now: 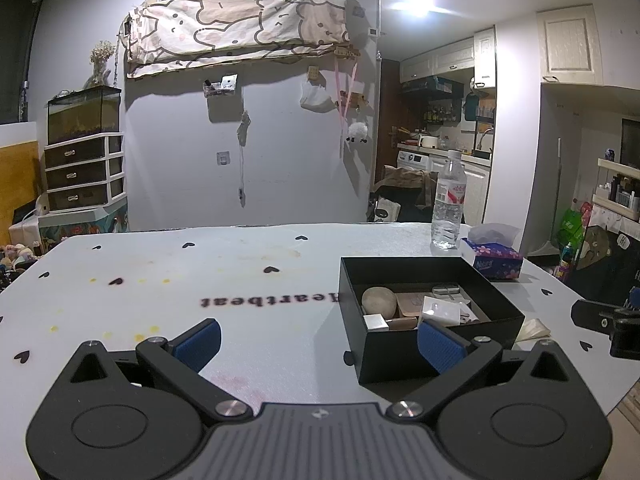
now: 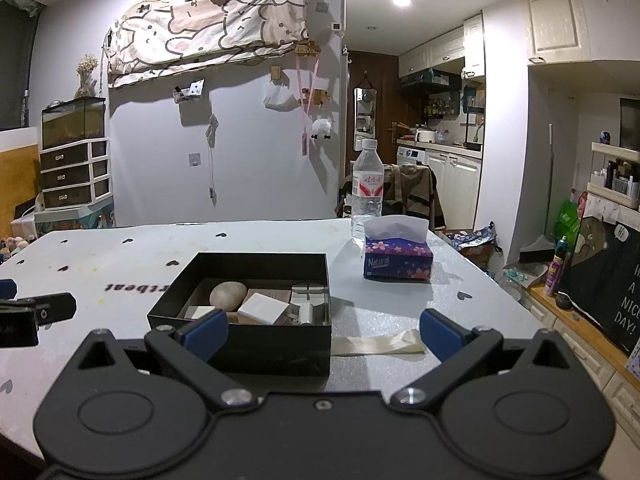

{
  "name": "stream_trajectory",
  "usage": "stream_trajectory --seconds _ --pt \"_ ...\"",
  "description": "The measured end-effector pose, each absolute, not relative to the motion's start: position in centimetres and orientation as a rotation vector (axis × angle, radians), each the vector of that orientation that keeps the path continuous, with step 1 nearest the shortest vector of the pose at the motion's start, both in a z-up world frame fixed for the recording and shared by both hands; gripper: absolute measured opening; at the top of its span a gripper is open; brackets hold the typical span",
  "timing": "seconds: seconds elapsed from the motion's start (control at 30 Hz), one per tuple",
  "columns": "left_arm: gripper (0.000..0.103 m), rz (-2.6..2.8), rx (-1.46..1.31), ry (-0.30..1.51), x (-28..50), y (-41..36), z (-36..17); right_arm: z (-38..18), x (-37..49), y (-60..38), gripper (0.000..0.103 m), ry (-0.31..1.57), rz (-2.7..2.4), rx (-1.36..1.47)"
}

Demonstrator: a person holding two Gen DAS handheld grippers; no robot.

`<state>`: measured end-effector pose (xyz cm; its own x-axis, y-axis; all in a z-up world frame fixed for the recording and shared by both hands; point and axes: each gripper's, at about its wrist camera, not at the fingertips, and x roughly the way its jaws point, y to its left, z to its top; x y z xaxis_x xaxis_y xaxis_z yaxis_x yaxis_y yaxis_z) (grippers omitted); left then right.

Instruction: Organize rigid objects

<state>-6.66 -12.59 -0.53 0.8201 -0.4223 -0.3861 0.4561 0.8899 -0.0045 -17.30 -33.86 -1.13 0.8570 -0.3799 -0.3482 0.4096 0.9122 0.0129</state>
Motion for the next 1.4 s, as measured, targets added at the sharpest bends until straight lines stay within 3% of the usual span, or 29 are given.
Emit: stream_trajectory --seconds 1.4 --pt "0.103 -0.468 0.088 0.390 -6.81 -12.63 -0.58 -1.33 -17.26 -33.60 0.103 0.352 -0.412 0.084"
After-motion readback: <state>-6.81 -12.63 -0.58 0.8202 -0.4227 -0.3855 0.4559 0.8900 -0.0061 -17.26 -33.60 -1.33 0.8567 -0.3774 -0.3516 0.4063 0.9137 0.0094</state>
